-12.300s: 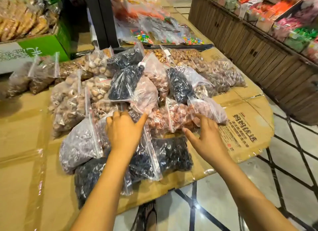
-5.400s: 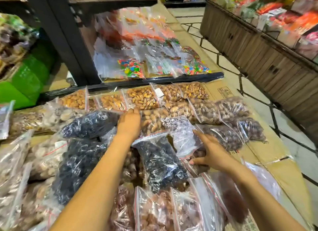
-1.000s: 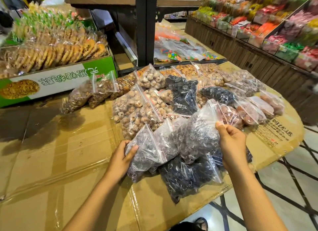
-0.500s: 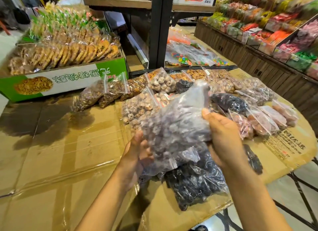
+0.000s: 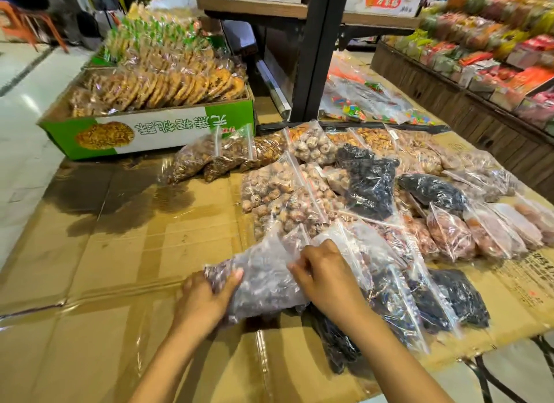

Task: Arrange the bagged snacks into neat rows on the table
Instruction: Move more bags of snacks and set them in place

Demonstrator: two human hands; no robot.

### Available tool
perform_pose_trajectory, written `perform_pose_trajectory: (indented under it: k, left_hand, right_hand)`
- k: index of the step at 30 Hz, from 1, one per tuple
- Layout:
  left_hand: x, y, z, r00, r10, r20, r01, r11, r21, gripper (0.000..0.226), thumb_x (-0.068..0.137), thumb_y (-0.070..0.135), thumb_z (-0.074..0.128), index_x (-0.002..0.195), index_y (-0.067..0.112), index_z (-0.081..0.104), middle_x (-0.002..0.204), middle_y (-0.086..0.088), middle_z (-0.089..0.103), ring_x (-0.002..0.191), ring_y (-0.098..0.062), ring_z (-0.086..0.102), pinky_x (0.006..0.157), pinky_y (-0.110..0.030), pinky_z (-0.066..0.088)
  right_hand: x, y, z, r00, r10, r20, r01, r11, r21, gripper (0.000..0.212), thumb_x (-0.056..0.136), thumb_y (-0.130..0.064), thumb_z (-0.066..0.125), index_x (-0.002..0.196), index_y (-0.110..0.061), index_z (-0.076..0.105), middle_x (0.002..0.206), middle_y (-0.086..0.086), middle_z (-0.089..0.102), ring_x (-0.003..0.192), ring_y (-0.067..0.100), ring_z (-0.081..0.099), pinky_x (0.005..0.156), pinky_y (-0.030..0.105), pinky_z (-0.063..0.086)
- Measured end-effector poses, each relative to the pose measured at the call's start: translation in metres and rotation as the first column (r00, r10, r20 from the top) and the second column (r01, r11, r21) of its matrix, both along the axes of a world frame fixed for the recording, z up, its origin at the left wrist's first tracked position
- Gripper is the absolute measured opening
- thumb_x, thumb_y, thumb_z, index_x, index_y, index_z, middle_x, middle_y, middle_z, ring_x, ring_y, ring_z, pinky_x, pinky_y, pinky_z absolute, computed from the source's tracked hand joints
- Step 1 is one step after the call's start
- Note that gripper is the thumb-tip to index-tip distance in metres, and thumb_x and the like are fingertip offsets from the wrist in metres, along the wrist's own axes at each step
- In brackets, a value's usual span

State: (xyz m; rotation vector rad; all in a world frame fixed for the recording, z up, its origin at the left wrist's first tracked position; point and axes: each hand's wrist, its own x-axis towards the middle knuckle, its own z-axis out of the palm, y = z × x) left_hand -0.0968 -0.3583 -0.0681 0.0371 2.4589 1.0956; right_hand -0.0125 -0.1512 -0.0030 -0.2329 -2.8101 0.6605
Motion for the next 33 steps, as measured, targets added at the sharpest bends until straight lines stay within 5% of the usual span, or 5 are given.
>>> perform_pose_trajectory:
  k: [5,12,17,28,33]
  left_hand:
    - [-0.002,-0.011,-0.027,0.957,-0.196,-0.213,0.204,0.979,0.015,0.111,0.055,0.095,-0.005,0.149,0.037,-0.001,0.158,0.008,-0.012,0.144,-0.019,-0.019,0.116,-0.047,-0.011]
    - [-0.005,0.007,-0.009,0.799,-0.432,-0.419,0.478,0.878,0.006,0.128,0.042,0.084,0.069,0.147,0.031,0.019,0.147,0.008,0.033,0.135,-0.010,0.029,0.113,-0.038,0.028]
    - [-0.003,0.011,-0.011,0.942,-0.149,-0.301,0.252,0.906,0.340,0.099,0.042,0.061,0.085,0.127,0.043,0.039,0.122,0.013,0.055,0.111,-0.008,0.054,0.090,-0.042,0.051]
    - [-0.003,0.009,0.000,0.859,-0.420,-0.293,0.460,0.884,0.080,0.130,0.038,0.073,0.079,0.144,0.034,0.014,0.143,0.010,0.032,0.130,-0.006,0.030,0.111,-0.040,0.032]
    - [0.000,0.013,0.012,0.895,-0.282,-0.346,0.394,0.865,0.311,0.114,0.046,0.098,0.040,0.144,0.047,0.010,0.154,0.015,0.021,0.140,-0.008,0.025,0.113,-0.049,0.025]
  right_hand:
    - [0.002,0.004,-0.009,0.997,-0.071,-0.040,0.073,0.997,0.036,0.018,0.088,-0.029,0.061,0.081,-0.015,0.052,0.075,-0.005,0.051,0.083,0.017,0.039,0.067,0.030,0.035]
    - [0.002,0.017,-0.014,0.958,-0.250,0.137,0.269,0.952,-0.146,0.024,0.090,-0.037,0.058,0.096,-0.014,0.058,0.083,0.000,0.060,0.093,0.023,0.047,0.070,0.031,0.037]
    - [-0.009,0.020,-0.007,0.945,-0.241,0.221,0.309,0.880,-0.362,0.017,0.090,-0.022,0.060,0.076,-0.012,0.058,0.064,0.013,0.062,0.057,0.027,0.055,0.054,0.035,0.044]
    - [0.007,0.011,-0.011,0.942,-0.280,0.184,0.335,0.800,-0.497,0.009,0.088,-0.019,0.063,0.082,-0.017,0.056,0.061,-0.001,0.052,0.054,0.013,0.047,0.054,0.030,0.043]
    - [0.019,0.027,-0.010,0.934,-0.335,0.121,0.349,0.793,-0.499,0.014,0.083,-0.028,0.069,0.088,-0.020,0.059,0.069,0.001,0.057,0.068,0.018,0.055,0.060,0.035,0.046]
